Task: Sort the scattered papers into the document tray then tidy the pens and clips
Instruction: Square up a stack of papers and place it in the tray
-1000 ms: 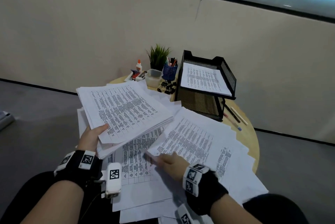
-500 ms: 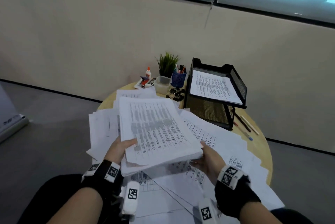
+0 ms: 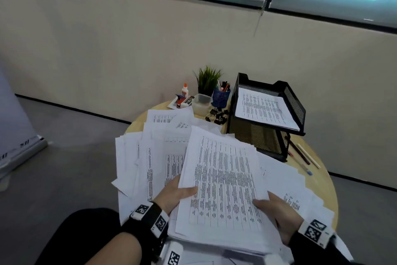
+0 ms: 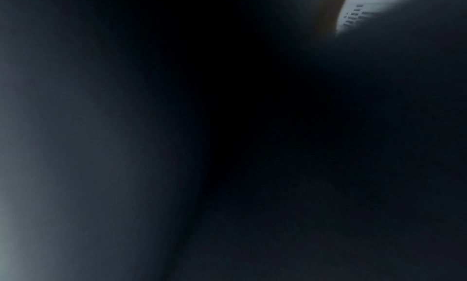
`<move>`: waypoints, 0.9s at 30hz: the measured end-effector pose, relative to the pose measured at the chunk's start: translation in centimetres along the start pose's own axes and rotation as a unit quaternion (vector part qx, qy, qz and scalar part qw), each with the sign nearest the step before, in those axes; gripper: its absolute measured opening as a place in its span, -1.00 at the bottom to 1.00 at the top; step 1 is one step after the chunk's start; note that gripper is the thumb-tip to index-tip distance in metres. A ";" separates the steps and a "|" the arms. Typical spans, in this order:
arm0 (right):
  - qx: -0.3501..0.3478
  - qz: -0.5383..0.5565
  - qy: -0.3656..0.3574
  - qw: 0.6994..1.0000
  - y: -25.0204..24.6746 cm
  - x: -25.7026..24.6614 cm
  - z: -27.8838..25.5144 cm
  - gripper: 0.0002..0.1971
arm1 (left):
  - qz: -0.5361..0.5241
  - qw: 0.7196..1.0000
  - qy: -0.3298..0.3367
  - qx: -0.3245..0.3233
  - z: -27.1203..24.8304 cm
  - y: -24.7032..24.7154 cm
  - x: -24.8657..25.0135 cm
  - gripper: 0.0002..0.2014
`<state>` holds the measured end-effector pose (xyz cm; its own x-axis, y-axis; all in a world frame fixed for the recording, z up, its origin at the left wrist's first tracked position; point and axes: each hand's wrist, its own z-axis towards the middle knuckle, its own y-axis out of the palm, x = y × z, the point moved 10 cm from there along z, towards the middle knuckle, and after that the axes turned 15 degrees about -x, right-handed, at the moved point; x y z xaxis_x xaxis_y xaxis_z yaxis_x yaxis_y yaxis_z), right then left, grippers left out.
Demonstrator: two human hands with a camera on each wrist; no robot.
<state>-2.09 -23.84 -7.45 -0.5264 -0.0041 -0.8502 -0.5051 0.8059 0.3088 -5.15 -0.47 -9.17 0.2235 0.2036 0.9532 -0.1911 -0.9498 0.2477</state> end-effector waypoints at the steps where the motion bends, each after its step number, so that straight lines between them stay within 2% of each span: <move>1: 0.002 -0.014 -0.016 1.000 -0.1 -0.1 -0.1 -0.61 | 0.011 1.000 -0.004 0.011 0.1 0.0 0.1 -0.50; 3: -0.001 -0.017 -0.045 0.999 -0.2 -0.5 -0.1 -0.56 | 0.029 0.999 0.000 0.031 0.1 -0.2 0.9 -0.59; 6: -0.002 -0.043 -0.075 0.996 -0.1 -2.1 -0.1 -0.52 | 0.050 0.998 0.024 0.032 0.1 0.1 3.5 -0.62; 10: 0.026 -0.123 -0.146 0.981 0.4 -6.3 -1.1 -0.57 | 0.041 0.994 0.092 0.033 -0.4 1.0 8.3 -0.63; 14: 0.043 -0.096 -0.248 0.963 1.3 -10.5 -2.1 -0.71 | 0.034 0.983 0.174 0.057 -1.3 2.2 12.5 -0.68; 17: 0.020 -0.093 -0.314 0.945 2.6 -12.6 -2.8 -0.62 | 0.034 0.972 0.219 0.079 -1.5 2.5 14.3 -0.74; 21: 0.055 -0.139 -0.314 0.937 2.6 -12.8 -2.5 -0.58 | 0.021 0.968 0.229 0.101 -1.3 2.4 14.6 -0.78; 24: 0.074 -0.138 -0.281 0.947 1.8 -11.9 -1.4 -0.83 | 0.020 0.962 0.220 0.160 -0.9 1.1 13.7 -0.79; 25: 0.085 -0.123 -0.263 0.953 1.5 -11.5 -1.1 -0.75 | 0.021 0.961 0.216 0.171 -0.7 0.8 13.5 -0.77; 26: 0.087 -0.128 -0.260 0.953 1.5 -11.4 -0.9 -0.76 | 0.026 0.960 0.217 0.172 -0.5 0.9 13.6 -0.75; 27: 0.095 -0.129 -0.265 0.951 2.1 -11.8 -1.1 -0.89 | 0.032 0.960 0.224 0.165 -0.4 1.2 14.0 -0.75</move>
<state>2.31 -22.77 3.75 0.0432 0.0421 -0.9982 -0.4121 0.9109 0.0206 -2.64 1.34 4.50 -0.2260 0.1543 0.9618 0.1399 -0.9720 0.1888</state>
